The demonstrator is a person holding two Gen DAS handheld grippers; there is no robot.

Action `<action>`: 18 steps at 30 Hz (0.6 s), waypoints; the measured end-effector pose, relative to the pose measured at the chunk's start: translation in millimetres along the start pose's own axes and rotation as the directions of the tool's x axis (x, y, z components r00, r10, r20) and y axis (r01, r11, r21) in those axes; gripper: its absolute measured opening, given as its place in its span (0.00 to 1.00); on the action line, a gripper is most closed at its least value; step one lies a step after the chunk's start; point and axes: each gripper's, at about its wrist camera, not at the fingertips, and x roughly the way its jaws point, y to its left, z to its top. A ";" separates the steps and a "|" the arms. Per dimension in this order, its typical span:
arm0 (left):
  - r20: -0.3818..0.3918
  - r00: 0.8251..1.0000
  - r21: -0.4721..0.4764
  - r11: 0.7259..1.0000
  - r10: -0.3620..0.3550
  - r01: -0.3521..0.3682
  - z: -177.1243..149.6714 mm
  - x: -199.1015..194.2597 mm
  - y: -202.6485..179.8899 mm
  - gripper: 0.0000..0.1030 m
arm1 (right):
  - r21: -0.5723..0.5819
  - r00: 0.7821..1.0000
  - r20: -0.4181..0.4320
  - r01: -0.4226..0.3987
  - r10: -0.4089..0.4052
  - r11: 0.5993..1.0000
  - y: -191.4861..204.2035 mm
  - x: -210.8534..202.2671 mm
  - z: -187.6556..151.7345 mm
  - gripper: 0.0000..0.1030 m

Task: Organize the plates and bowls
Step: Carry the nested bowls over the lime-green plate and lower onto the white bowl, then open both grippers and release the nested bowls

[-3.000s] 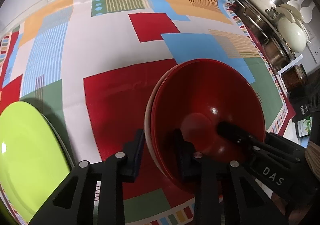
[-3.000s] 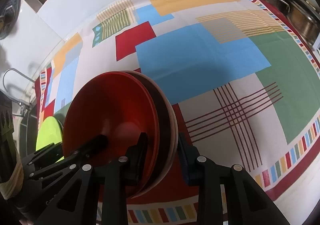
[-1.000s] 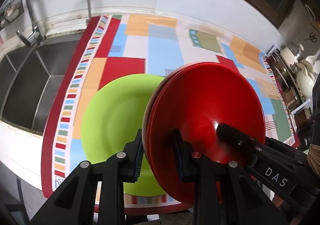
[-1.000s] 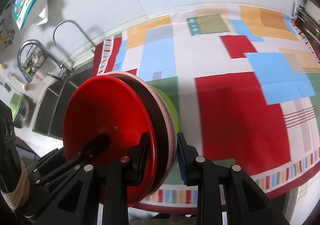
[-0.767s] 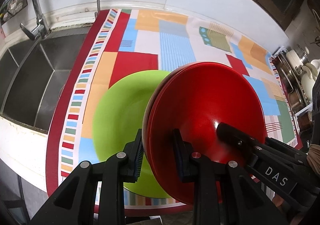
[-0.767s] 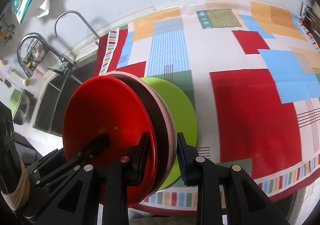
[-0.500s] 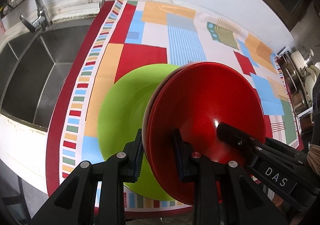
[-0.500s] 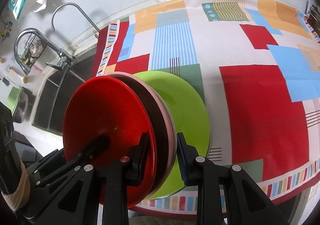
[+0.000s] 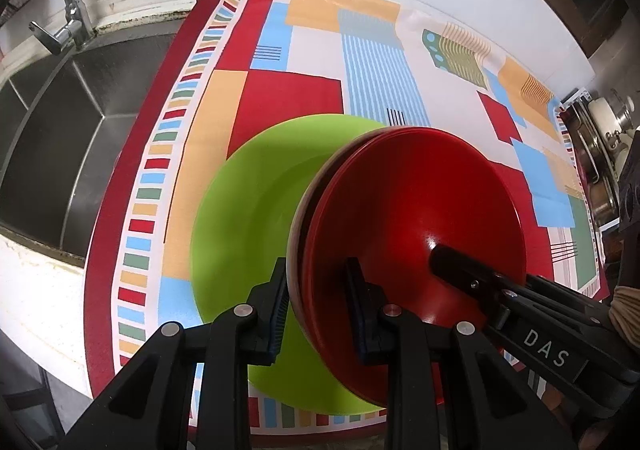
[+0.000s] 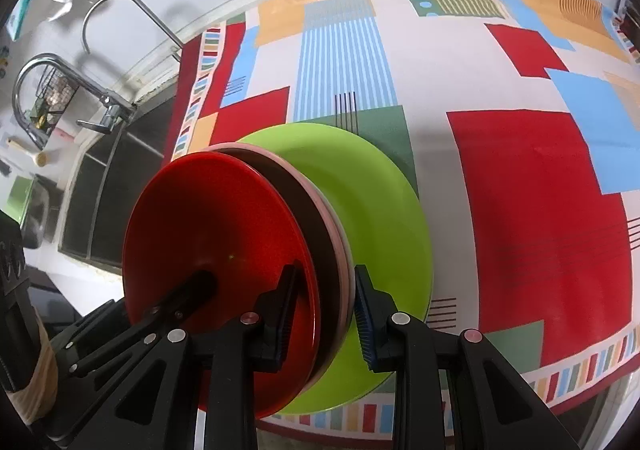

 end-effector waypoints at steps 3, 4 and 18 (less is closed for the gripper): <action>0.006 1.000 0.011 1.000 0.003 -0.003 1.9 0.6 -0.7 0.26 | 0.003 1.000 -0.009 0.000 0.000 1.000 -1.2 3.2 1.9 0.28; 0.007 1.000 0.015 1.000 0.002 -0.002 2.6 0.7 -0.7 0.26 | 0.003 1.000 -0.010 0.003 -0.002 1.000 -1.4 4.3 2.6 0.28; 0.090 0.996 0.071 0.997 0.017 -0.023 0.0 -16.0 3.0 0.36 | 0.019 0.999 0.052 0.014 -0.015 1.000 -1.6 0.5 1.2 0.43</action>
